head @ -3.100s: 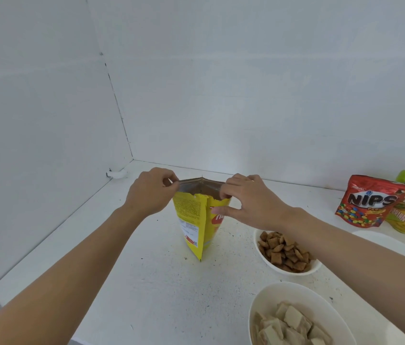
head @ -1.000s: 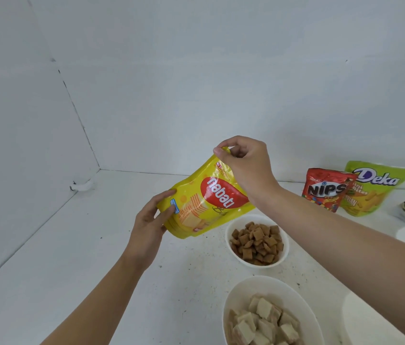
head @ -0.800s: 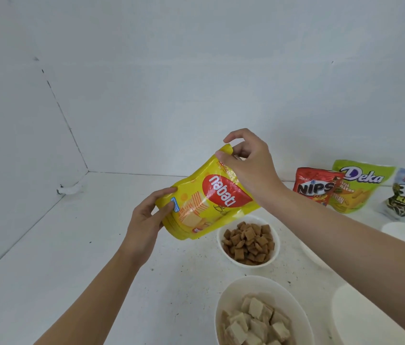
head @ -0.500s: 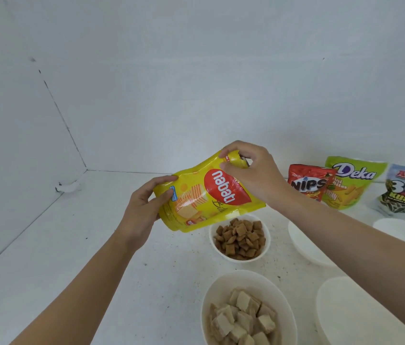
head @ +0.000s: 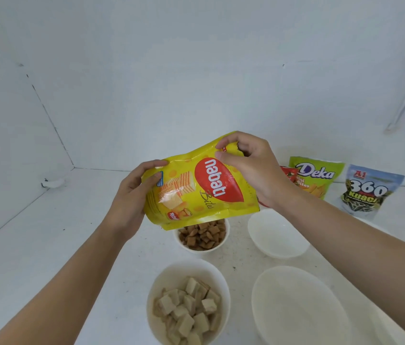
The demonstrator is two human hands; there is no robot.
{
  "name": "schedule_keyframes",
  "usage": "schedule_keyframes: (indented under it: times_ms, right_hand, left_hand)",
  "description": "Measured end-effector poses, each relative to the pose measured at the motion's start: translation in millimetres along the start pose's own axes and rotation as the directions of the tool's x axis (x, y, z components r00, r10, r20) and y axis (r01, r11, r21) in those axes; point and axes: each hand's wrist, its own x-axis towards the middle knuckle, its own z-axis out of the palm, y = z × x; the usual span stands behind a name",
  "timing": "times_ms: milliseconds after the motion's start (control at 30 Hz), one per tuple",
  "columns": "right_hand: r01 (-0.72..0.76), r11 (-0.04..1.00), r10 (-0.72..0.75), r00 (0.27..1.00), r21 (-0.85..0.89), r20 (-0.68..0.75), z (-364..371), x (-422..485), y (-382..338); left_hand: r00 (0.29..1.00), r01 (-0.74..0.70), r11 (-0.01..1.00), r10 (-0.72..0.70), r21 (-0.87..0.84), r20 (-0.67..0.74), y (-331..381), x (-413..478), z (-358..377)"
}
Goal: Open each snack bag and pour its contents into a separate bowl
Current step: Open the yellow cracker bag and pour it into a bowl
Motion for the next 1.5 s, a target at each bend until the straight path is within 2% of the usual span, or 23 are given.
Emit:
schedule_keyframes:
  times_ms: [233,567,700,1100,1500]
  right_hand:
    - [-0.018,0.993,0.015,1.0,0.114,0.026,-27.8,-35.2,-6.0]
    - [0.017,1.0,-0.017,0.995,-0.002,0.1,-69.3,-89.9,-4.4]
    - [0.022,1.0,-0.019,0.995,-0.023,0.096,-80.4,-111.2,8.0]
    - [-0.228,0.973,0.227,0.974,0.043,0.012,-81.5,-153.1,44.6]
    - [-0.321,0.946,0.321,0.947,0.033,0.014,-82.5,-172.8,64.4]
  left_hand:
    - [0.995,-0.052,0.997,0.057,0.063,-0.08,7.8,-33.9,35.6]
    - [0.976,-0.082,0.986,0.11,0.147,-0.189,10.2,-90.6,79.6]
    - [0.963,-0.085,0.97,0.139,0.23,-0.23,4.9,-114.4,92.0]
    - [0.963,-0.014,0.936,0.108,0.352,-0.249,-9.5,-146.5,109.7]
    - [0.979,-0.009,0.89,0.101,0.455,-0.179,-13.6,-150.2,114.2]
